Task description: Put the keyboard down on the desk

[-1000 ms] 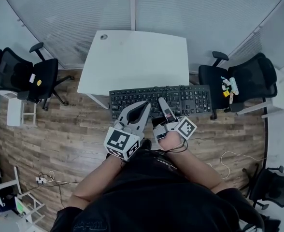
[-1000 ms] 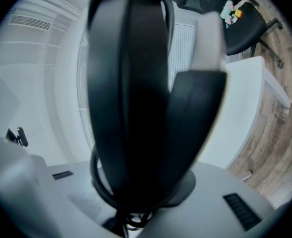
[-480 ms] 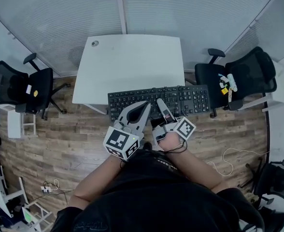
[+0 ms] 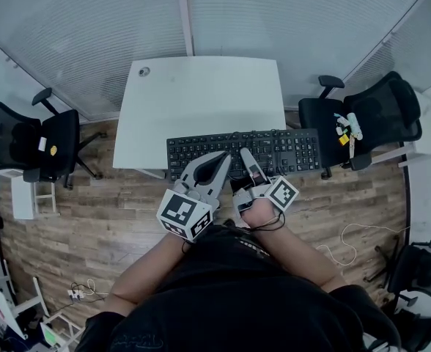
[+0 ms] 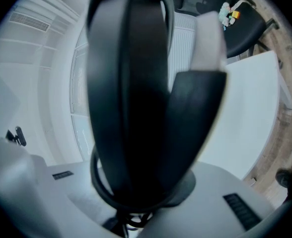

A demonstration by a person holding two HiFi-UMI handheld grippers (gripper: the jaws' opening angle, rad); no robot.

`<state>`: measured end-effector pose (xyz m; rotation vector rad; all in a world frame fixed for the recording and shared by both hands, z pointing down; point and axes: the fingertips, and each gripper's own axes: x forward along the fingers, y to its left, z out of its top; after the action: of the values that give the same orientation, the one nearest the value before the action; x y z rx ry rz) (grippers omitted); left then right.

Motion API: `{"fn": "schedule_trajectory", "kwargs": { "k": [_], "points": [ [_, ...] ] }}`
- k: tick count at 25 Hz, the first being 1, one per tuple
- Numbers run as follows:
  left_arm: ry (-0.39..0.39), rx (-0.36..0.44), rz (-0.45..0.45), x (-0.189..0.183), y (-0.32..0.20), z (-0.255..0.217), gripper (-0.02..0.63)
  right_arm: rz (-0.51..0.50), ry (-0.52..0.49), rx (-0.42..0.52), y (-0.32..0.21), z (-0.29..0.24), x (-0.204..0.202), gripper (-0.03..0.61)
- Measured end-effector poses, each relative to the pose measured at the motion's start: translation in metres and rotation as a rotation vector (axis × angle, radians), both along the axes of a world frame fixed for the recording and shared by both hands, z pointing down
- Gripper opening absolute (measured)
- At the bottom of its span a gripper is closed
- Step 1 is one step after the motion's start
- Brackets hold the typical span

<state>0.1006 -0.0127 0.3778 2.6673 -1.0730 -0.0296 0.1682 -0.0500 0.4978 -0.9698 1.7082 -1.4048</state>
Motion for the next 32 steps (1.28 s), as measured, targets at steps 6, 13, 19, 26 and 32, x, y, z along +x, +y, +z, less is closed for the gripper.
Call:
{"fn": "schedule_trajectory", "kwargs": {
  "k": [6,13,19,26,32],
  "points": [
    [-0.005,0.005,-0.001,-0.035,-0.034,-0.005,0.015,0.003,0.019,0.035,-0.033,-0.013,-0.033,0.098],
    [-0.008,-0.011,0.003,-0.093,-0.063,-0.006,0.014,0.015,0.001,0.022,-0.064,-0.015,-0.087,0.098],
    [0.008,-0.023,0.012,-0.133,-0.081,0.000,0.014,0.031,0.013,0.015,-0.078,-0.011,-0.122,0.098],
    [0.014,-0.016,0.036,-0.150,-0.093,0.001,0.015,0.046,0.005,0.018,-0.090,-0.013,-0.139,0.098],
    [0.016,-0.018,0.030,-0.157,-0.101,0.003,0.014,0.048,-0.001,0.006,-0.099,-0.009,-0.144,0.098]
  ]
}}
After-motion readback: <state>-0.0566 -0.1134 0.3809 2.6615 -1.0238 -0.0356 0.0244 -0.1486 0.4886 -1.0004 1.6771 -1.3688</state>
